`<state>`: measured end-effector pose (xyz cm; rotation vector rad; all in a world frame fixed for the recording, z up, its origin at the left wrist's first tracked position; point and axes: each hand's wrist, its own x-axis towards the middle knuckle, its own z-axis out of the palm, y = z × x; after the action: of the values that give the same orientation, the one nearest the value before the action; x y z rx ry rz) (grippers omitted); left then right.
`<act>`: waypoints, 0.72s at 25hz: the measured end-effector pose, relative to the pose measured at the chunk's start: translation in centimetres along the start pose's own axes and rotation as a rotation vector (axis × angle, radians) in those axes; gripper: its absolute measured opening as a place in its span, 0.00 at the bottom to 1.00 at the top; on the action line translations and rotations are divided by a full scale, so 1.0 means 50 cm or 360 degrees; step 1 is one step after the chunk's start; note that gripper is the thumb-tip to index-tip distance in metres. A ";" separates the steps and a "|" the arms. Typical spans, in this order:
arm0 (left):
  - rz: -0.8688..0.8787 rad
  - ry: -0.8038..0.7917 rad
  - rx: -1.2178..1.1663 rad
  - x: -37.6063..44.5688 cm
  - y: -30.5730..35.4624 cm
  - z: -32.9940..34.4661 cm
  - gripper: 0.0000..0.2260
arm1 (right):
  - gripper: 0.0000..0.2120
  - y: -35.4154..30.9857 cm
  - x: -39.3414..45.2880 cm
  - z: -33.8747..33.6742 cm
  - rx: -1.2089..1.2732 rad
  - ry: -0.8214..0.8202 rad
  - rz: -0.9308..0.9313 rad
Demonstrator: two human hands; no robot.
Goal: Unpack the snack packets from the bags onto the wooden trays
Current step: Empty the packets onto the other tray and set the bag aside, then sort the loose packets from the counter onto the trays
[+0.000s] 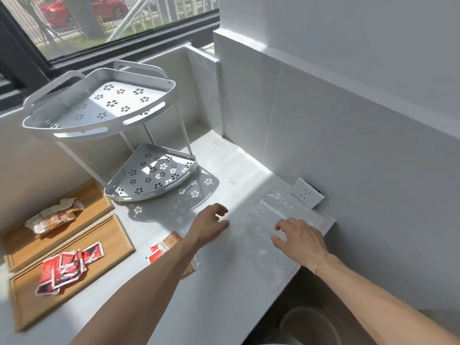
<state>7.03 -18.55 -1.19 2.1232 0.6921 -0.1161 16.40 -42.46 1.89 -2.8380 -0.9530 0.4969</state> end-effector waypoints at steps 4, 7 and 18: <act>-0.0033 0.0145 0.0095 -0.055 -0.057 -0.084 0.14 | 0.20 -0.097 0.076 -0.007 -0.0032 -0.0073 -0.0311; -0.0219 0.0287 0.0049 -0.111 -0.114 -0.131 0.15 | 0.20 -0.179 0.117 0.003 -0.0092 -0.0139 -0.0557; -0.0635 0.0567 -0.0041 -0.239 -0.269 -0.162 0.13 | 0.20 -0.370 0.177 0.087 -0.0183 -0.0425 -0.1027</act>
<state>-11.31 -11.27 -2.08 1.9746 1.3168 0.0581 11.04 -22.39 -0.87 -2.3705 -1.8925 0.7533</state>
